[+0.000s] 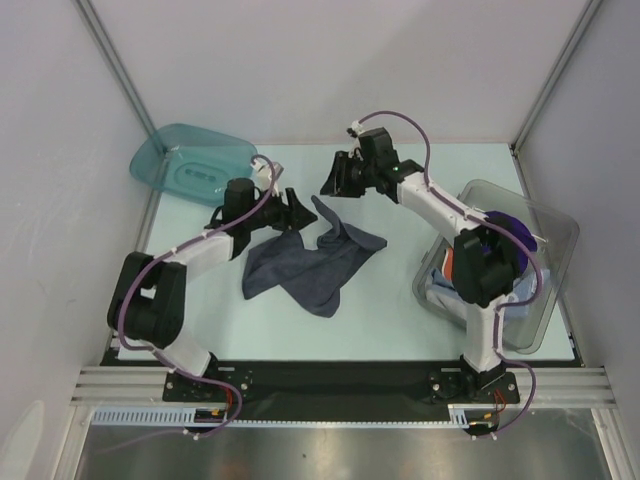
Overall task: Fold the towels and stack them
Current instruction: Flatten out the crumpled towel
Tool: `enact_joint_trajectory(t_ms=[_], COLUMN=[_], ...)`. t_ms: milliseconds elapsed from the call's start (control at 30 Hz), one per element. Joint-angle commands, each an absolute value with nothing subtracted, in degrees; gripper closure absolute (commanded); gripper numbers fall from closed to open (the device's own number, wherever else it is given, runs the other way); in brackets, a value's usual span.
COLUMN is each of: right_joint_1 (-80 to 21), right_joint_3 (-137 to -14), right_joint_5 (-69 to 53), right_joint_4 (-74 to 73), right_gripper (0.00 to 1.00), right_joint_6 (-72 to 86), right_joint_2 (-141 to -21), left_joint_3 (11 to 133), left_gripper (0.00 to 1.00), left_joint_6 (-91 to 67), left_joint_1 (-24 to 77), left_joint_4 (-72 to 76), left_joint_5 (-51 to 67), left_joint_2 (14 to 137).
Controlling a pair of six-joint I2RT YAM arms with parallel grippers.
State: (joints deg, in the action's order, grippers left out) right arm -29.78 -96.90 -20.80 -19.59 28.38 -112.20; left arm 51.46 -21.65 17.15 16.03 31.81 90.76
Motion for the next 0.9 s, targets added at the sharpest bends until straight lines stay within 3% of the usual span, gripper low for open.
enact_joint_trajectory(t_ms=[0,233,467,633,867], right_joint_1=[-24.9,-21.5,-26.9,-33.5,-35.3], right_joint_3=[-104.9,-100.7,-83.3,-77.1,-74.0], right_joint_5=[-18.8,-9.1,-3.4,2.1,3.2], right_joint_4=[-27.2,-39.4,-31.6,-24.9,-20.1], right_gripper=[0.57,0.47,0.5,0.57,0.6], right_joint_6=[24.7,8.7,-6.7,-12.7,-15.1], right_joint_2=[-116.8,-114.0,-105.2,-101.1,-99.9], left_joint_3=[55.2,64.1,68.3,69.2,70.0], left_gripper=[0.28,0.28,0.26,0.26,0.26], left_joint_6=[-23.2,-21.5,-22.5,-25.8,-26.6], left_joint_1=[17.2,16.7,13.8,10.5,10.1], left_joint_4=[22.9,18.4,12.4,10.6,8.3], left_joint_5=[32.5,31.2,21.5,22.7,23.1], left_joint_2=[93.9,102.8,105.6,105.6,106.6])
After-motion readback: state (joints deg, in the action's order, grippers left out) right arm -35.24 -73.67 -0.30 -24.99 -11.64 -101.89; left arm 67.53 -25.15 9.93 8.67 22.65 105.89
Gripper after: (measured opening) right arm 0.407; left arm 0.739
